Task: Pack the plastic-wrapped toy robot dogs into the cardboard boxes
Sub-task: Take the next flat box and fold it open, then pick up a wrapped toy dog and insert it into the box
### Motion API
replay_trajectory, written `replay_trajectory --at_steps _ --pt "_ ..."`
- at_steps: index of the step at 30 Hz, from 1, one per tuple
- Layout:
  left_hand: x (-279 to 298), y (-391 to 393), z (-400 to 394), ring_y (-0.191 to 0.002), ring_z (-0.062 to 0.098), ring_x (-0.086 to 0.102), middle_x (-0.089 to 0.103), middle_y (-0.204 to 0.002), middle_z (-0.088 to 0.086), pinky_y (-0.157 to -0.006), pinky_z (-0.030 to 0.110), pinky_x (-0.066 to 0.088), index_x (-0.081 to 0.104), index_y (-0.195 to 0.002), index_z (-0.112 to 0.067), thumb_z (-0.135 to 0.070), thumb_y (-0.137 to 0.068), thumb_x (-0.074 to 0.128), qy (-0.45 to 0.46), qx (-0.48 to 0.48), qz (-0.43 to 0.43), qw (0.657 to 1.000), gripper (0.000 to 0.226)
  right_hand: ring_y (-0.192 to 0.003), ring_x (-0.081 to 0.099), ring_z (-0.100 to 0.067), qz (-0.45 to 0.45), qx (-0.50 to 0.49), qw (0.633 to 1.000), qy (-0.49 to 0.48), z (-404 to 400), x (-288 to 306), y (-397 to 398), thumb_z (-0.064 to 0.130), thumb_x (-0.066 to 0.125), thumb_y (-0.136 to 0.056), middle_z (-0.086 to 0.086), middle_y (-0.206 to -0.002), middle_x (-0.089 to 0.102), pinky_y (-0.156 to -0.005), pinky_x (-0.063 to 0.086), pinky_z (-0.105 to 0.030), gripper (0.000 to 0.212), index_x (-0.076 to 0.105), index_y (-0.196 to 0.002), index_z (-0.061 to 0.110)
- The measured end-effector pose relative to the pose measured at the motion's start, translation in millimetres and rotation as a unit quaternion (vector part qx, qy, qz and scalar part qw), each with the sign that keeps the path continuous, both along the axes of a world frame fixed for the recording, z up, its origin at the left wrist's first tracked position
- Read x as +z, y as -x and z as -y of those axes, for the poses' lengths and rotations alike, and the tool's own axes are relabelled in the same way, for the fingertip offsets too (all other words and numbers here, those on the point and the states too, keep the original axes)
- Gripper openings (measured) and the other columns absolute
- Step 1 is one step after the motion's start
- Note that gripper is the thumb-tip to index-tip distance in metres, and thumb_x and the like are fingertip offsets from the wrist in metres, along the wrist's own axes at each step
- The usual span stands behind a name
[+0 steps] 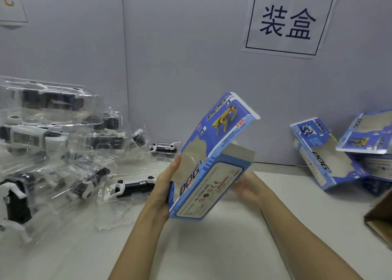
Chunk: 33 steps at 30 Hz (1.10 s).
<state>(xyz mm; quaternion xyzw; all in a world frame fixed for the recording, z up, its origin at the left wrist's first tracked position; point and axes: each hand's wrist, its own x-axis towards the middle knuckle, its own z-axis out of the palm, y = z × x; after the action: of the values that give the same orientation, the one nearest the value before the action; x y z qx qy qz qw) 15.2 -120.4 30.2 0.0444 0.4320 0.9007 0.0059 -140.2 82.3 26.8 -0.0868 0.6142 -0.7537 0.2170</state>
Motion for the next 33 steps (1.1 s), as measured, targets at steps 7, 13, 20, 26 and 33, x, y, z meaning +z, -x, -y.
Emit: replay_trajectory --at_steps 7,13,20,26,33 --pt "-3.0 5.1 4.3 -0.123 0.037 0.066 0.066 -0.139 0.015 -0.096 0.049 0.055 0.064 -0.142 -0.02 -0.069 -0.086 0.072 -0.022 0.009 -0.001 1.0 0.076 -0.095 0.075 -0.039 0.124 0.075 0.989 -0.012 -55.0 3.7 26.6 -0.003 0.046 -0.105 -0.03 -0.124 0.066 -0.089 0.062 -0.047 0.027 0.058 -0.128 -0.008" --pt "-2.9 3.5 6.5 -0.11 0.035 0.073 0.073 -0.126 0.012 -0.086 0.049 0.06 0.074 -0.129 -0.017 -0.064 -0.086 0.074 -0.074 0.006 0.005 0.997 0.064 -0.077 0.071 -0.031 0.061 -0.087 0.978 -0.18 -50.5 1.7 27.1 0.065 0.05 -0.1 -0.013 -0.089 0.068 -0.074 0.058 -0.039 0.058 0.059 -0.113 0.009" --pt "-0.8 3.4 7.0 -0.109 0.034 0.073 0.073 -0.126 0.012 -0.085 0.049 0.061 0.074 -0.13 -0.018 -0.063 -0.076 0.084 -0.07 0.018 -0.002 0.997 0.07 -0.105 0.059 -0.021 -0.234 -0.071 0.815 -0.525 -26.9 15.4 19.5 0.05 0.074 -0.085 0.002 -0.111 0.055 -0.082 0.048 -0.032 0.041 0.056 -0.109 0.023" --pt "2.9 5.0 -2.8 -0.125 0.045 0.063 0.066 -0.136 0.022 -0.108 0.061 0.049 0.061 -0.142 -0.01 -0.056 -0.076 0.086 0.038 0.141 -0.005 0.989 0.084 -0.127 0.058 -0.029 -0.275 0.045 0.774 -0.568 -18.5 27.8 19.7 0.019 0.077 -0.09 -0.01 -0.142 0.06 -0.092 0.047 -0.026 0.055 0.054 -0.138 0.007" --pt "7.2 5.4 -18.4 -0.11 0.038 0.073 0.076 -0.119 0.016 -0.099 0.055 0.057 0.066 -0.13 -0.008 -0.045 -0.083 0.083 0.04 0.258 0.017 0.965 0.062 -0.131 0.053 -0.036 -0.225 -0.089 0.837 -0.49 -29.4 20.4 13.5 0.032 0.079 -0.09 -0.018 -0.143 0.053 -0.102 0.05 -0.044 0.075 0.039 -0.146 0.004"
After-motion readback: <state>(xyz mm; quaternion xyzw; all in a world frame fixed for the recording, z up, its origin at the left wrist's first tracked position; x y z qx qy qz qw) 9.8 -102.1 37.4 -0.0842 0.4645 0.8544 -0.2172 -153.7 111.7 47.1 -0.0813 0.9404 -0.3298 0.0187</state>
